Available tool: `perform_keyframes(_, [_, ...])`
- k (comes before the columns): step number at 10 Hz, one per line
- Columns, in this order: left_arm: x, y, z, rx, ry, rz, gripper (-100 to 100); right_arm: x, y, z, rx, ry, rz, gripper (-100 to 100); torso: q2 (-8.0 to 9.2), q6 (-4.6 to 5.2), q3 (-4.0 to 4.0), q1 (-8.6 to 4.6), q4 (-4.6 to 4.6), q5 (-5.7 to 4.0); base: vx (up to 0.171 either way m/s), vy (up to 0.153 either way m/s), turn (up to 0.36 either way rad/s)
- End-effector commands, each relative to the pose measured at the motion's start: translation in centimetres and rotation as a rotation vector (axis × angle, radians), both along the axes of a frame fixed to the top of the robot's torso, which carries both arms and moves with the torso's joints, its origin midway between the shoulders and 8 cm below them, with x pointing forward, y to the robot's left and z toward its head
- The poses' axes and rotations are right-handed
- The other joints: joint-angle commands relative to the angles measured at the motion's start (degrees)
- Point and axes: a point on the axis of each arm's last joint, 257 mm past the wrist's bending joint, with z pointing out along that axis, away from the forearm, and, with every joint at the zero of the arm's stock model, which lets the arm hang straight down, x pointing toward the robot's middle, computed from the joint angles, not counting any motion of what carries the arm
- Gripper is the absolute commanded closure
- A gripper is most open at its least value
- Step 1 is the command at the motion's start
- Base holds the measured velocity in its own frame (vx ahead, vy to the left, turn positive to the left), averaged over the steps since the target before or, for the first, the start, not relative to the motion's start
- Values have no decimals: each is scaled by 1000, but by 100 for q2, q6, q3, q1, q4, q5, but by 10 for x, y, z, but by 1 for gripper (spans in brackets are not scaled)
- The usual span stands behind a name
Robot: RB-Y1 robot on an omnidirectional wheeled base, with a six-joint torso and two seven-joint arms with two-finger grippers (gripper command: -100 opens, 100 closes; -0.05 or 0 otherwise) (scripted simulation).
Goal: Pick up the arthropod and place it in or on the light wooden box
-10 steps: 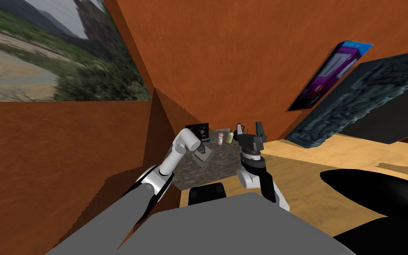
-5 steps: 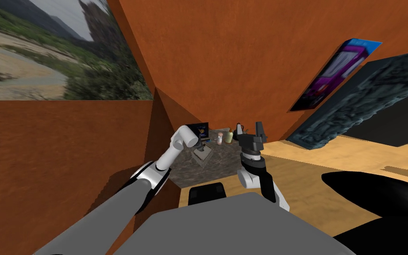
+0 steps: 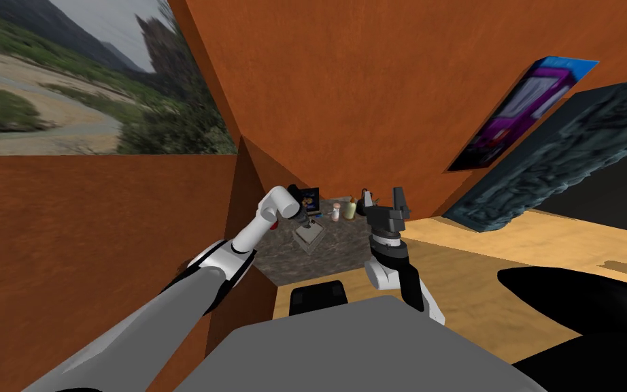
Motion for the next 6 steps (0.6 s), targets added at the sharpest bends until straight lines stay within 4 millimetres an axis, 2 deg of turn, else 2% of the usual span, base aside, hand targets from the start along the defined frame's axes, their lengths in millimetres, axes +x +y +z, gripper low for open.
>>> perform_keyframes(1, [10,7,12,-2,-7,1,-100,0,0,0,0,0,0,0,0,0,0,0,0,0,-47,-43,56])
perform_keyframes(2, [8,6,11,-6,0,-5,-100,0,0,0,0,0,0,0,4,0,2,0,1,0,-36,-29,15])
perform_keyframes(4, [20,15,28,-12,-10,0,-100,0,0,0,0,0,0,0,1,0,0,5,0,1,-38,-34,44])
perform_keyframes(6, [19,13,25,-13,-5,-4,-100,0,0,0,0,0,0,0,1,1,1,1,0,0,-22,-26,12])
